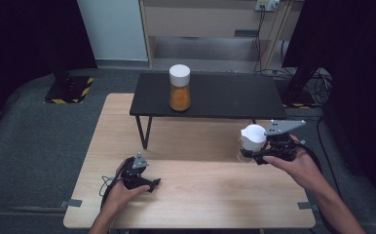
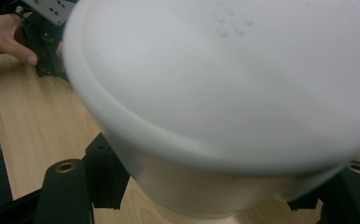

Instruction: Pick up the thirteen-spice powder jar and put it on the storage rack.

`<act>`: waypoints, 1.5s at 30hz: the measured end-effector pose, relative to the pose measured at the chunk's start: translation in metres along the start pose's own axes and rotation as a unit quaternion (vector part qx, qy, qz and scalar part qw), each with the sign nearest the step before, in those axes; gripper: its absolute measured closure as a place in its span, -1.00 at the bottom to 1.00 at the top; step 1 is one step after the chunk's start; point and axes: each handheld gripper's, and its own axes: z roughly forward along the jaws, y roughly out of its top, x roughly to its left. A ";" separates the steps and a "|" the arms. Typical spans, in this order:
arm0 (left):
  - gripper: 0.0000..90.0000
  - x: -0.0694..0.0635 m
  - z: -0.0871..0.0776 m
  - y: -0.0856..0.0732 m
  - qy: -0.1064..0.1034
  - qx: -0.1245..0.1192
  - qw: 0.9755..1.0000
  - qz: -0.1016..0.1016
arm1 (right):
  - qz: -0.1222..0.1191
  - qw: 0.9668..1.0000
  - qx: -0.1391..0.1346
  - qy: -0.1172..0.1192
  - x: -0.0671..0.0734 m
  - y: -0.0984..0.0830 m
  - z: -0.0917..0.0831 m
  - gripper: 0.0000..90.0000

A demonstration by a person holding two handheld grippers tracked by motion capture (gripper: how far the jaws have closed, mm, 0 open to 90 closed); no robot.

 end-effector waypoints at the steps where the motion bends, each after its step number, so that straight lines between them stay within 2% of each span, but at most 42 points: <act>1: -1.00 0.000 0.000 0.000 0.000 0.000 1.000 0.000 | -0.001 1.000 0.000 0.000 -0.001 0.002 -0.001 -0.30; 19: -1.00 0.000 0.000 0.000 0.000 0.000 1.000 0.000 | -0.005 1.000 0.000 0.012 -0.018 0.038 -0.021 -0.30; 23: -1.00 0.000 0.000 0.000 0.000 0.000 1.000 0.000 | -0.005 1.000 0.003 0.010 -0.023 0.048 -0.026 -0.30; 32: -1.00 0.000 0.000 0.000 0.000 0.000 1.000 0.000 | -0.002 1.000 -0.003 0.009 -0.034 0.058 -0.034 -0.30; 45: -1.00 0.001 0.000 0.000 -0.003 -0.001 1.000 0.002 | 0.004 1.000 -0.004 -0.002 -0.051 0.079 -0.036 -0.30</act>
